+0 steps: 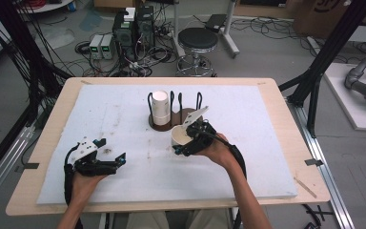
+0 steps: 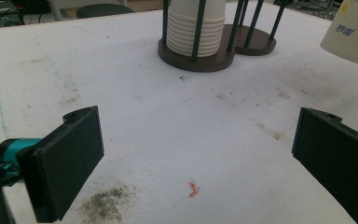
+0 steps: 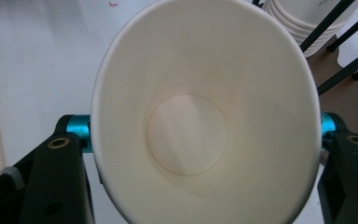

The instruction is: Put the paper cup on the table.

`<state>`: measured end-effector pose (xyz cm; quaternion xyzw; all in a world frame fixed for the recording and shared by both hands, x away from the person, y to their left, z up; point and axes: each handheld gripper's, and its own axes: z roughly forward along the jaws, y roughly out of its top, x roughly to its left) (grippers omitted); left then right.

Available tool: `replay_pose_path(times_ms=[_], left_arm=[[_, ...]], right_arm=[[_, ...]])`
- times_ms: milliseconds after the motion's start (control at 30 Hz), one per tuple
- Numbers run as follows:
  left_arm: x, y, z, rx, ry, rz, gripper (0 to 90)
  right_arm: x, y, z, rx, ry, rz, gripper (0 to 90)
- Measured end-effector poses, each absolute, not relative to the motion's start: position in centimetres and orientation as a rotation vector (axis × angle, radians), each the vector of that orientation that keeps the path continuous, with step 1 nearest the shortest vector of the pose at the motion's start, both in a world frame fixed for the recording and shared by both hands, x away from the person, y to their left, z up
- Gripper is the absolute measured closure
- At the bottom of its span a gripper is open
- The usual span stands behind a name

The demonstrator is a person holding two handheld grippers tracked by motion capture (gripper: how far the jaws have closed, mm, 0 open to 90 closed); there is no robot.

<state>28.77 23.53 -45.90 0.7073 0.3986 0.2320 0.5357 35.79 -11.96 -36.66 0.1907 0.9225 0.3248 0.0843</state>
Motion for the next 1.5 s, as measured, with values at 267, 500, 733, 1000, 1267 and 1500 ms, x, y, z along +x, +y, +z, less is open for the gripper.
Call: replay_pose_path(times_ms=[267, 500, 733, 1000, 1267, 1500], left_arm=[[28.8, 23.6, -45.9, 1.681, 0.955, 0.548, 1.9], [28.8, 23.6, -45.9, 1.677, 0.954, 0.547, 2.0], [28.8, 23.6, -45.9, 1.684, 0.953, 0.552, 1.9], [28.8, 23.7, -45.9, 1.678, 0.951, 0.546, 1.9], [28.8, 23.7, -45.9, 1.677, 0.951, 0.545, 1.9], [28.8, 23.7, -45.9, 1.678, 0.949, 0.544, 1.9]], right_arm=[[35.8, -11.9, -36.8, 0.584, 2.757, 0.958, 31.5], [36.0, -11.5, -37.1, 0.579, 2.763, 0.929, 31.4], [36.1, -11.3, -37.4, 0.587, 2.769, 0.904, 31.5], [36.5, -11.0, -38.0, 0.601, 2.778, 0.880, 31.5], [36.6, -10.6, -38.5, 0.604, 2.788, 0.842, 31.4], [36.7, -9.8, -39.1, 0.587, 2.802, 0.799, 31.4]])
